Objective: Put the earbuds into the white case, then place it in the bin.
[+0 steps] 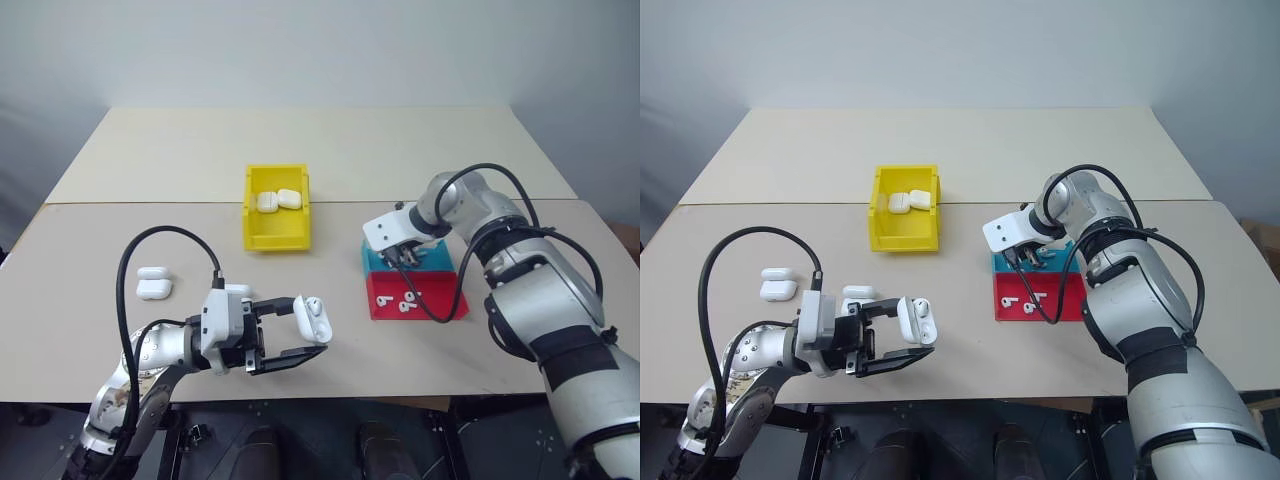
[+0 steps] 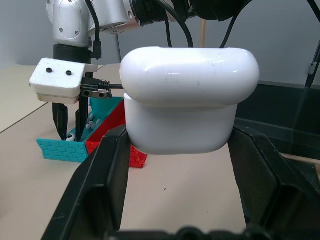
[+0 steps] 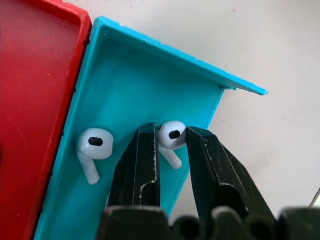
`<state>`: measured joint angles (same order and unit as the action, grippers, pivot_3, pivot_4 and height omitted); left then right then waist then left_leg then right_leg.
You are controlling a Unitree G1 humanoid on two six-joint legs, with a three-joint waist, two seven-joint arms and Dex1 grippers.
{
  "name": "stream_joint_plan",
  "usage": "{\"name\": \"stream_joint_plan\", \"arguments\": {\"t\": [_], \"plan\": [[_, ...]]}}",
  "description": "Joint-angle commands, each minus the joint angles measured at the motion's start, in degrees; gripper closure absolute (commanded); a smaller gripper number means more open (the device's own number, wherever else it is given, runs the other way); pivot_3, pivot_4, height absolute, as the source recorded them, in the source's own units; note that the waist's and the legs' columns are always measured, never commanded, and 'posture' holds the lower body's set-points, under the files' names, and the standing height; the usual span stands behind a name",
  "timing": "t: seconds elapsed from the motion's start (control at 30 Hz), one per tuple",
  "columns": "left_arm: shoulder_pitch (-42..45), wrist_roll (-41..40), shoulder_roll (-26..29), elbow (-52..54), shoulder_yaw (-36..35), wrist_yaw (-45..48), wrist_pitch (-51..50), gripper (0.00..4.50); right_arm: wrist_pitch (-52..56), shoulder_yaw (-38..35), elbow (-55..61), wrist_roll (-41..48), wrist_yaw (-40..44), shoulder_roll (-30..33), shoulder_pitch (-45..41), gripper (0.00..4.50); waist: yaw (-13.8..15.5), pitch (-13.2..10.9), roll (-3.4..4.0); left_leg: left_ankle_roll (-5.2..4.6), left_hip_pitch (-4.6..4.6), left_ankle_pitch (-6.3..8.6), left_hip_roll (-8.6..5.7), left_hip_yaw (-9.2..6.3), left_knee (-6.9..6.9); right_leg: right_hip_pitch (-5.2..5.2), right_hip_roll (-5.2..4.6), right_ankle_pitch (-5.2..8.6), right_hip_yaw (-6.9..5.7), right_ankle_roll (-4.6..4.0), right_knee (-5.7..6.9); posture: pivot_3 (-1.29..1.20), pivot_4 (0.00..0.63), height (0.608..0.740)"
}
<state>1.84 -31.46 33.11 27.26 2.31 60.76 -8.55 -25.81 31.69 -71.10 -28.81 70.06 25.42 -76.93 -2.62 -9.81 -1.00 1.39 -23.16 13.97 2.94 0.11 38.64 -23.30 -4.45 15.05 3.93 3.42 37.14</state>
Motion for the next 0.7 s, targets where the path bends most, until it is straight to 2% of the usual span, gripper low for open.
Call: {"name": "stream_joint_plan", "arguments": {"t": [0.03,0.13,0.23,0.3,0.37,0.5,0.6,0.7], "plan": [[1.7,-0.6,-0.5,1.1,-0.4,-0.2,1.4,1.8,3.5,-4.7,1.3,3.9,2.1,1.5,-3.2,3.89,0.0,0.0,0.0,0.0,0.0,0.0,0.0,0.0,0.0,0.0,0.0,0.0,0.0,0.0,0.0,0.0,0.15,0.74],[3.6,-1.6,-0.9,0.7,-0.9,-0.3,0.8,1.8,10.4,-10.8,3.7,9.6,6.0,3.6,-4.6,3.89,0.2,-0.1,0.11,0.0,-0.02,0.0,0.0,0.0,0.0,0.0,-0.01,0.0,0.0,0.0,0.0,0.0,0.15,0.74],[6.1,-2.9,-1.4,-0.2,-1.3,0.2,0.5,1.8,22.3,-18.7,10.7,17.3,9.7,7.5,-4.4,3.89,0.5,-0.1,0.16,0.0,-0.04,0.0,0.0,-0.01,0.0,0.0,-0.01,0.0,-0.01,0.0,-0.02,0.0,0.15,0.74],[7.8,-3.4,-1.8,-1.4,-1.3,0.9,0.6,1.8,32.8,-23.5,19.7,22.3,10.9,10.3,-1.9,3.89,0.8,-0.1,0.16,0.0,-0.06,0.0,0.0,-0.03,-0.01,0.01,-0.02,0.0,-0.03,0.0,-0.04,0.0,0.15,0.74],[10.1,-3.8,-2.3,-3.0,-0.8,1.9,0.8,1.8,48.6,-30.6,34.2,30.2,11.3,13.6,2.6,3.89,1.1,-0.1,0.16,0.0,-0.07,0.0,0.0,-0.04,0.0,0.03,-0.01,0.0,-0.05,0.01,-0.06,0.0,0.15,0.74],[15.4,-5.7,-3.7,-5.2,0.0,2.6,-1.6,1.8,76.8,-47.2,64.7,45.9,3.8,16.1,14.2,3.89,1.9,-0.1,0.17,0.0,-0.1,0.0,-0.01,-0.09,0.02,0.04,0.0,0.0,-0.07,0.01,-0.04,0.0,0.15,0.74],[19.2,-6.3,-4.3,-7.0,0.8,4.1,-2.5,1.8,93.5,-59.5,81.8,56.9,-4.5,12.5,20.1,3.89,1.9,-0.1,0.17,0.0,-0.15,0.0,-0.01,-0.14,0.04,0.05,0.0,0.0,-0.12,0.01,-0.04,0.0,0.15,0.74],[23.3,-6.2,-6.0,-9.7,2.3,5.5,-3.0,1.8,101.7,-67.7,96.1,65.6,-10.7,7.5,26.0,3.89,1.8,-0.1,0.16,-0.01,-0.05,0.0,-0.02,-0.14,0.06,0.12,0.02,0.0,-0.09,0.02,-0.02,0.0,0.15,0.74]]}}
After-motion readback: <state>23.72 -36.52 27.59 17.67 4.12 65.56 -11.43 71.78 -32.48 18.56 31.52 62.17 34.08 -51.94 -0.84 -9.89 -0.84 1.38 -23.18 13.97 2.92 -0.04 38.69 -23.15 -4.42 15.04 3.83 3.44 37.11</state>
